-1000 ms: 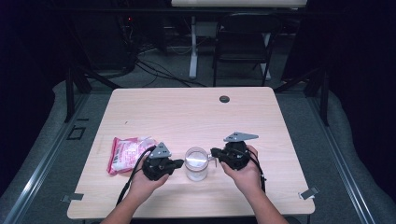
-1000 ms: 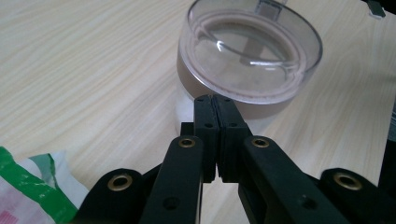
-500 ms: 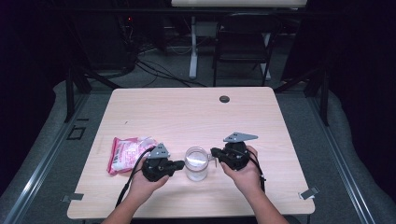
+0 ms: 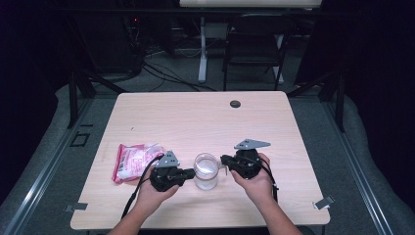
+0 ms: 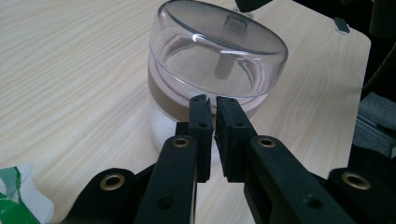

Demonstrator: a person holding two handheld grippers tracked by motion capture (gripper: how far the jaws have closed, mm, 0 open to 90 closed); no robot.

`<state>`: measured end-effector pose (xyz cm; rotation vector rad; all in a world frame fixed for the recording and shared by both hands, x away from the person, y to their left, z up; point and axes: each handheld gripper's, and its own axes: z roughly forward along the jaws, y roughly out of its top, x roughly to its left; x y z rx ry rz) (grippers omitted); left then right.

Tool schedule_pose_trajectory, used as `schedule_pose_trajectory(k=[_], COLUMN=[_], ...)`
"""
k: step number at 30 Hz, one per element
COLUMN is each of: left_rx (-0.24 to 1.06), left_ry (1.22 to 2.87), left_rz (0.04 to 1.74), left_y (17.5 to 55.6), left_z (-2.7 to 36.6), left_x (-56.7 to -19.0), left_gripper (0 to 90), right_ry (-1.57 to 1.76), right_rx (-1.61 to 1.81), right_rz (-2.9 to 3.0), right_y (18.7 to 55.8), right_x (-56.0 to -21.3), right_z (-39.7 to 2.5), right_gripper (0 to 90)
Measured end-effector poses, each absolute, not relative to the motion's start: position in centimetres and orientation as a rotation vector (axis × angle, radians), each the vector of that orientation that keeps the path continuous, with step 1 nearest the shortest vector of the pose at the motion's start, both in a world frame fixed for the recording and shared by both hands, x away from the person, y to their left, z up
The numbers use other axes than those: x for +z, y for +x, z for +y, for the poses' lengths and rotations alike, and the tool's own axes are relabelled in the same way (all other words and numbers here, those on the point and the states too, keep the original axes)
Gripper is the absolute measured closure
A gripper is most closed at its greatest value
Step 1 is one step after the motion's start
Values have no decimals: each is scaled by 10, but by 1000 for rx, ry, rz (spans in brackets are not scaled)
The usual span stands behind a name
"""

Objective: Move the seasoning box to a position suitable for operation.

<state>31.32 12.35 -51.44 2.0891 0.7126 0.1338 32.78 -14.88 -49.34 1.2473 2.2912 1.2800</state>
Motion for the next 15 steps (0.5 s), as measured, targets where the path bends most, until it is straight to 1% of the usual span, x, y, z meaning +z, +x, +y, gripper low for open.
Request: schedule_pose_trajectory(k=[1,2,3,4,5,6,7,8,9,10,11,12,13,15], left_rx=[142,142,151,151,150,150,148,148,149,149,149,149,158,163], left_ry=[2089,2089,2084,2084,2075,2075,2061,2061,2051,2051,2038,2038,2031,2023], left_rz=[702,702,704,704,701,701,706,706,712,712,720,720,719,723], left_y=[313,313,313,313,314,314,316,316,317,317,319,319,321,321], left_z=[123,123,122,122,123,123,122,122,122,122,122,122,122,121], left_x=[-514,-514,-513,-513,-512,-512,-512,-512,-511,-511,-511,-511,-510,-510], left_gripper=[836,829,818,811,799,787,780,769,751,740,728,721,712,699], right_ry=[1239,1239,1228,1228,1203,1203,1175,1175,1154,1154,1139,1139,1112,1086], right_rx=[1285,1285,1287,1287,1283,1283,1276,1276,1267,1267,1308,1308,1351,1349], right_rz=[2301,2301,2300,2300,2309,2309,2307,2307,2300,2300,2299,2299,2304,2307], right_y=[328,328,326,326,325,325,322,322,319,319,317,317,313,312], right_x=[-494,-494,-494,-494,-493,-493,-493,-493,-491,-491,-489,-489,-487,-486], right_z=[-149,-149,-147,-147,-146,-146,-145,-145,-145,-145,-147,-147,-147,-146], right_gripper=[806,806,763,763,720,720,689,689,648,648,596,596,570,556])
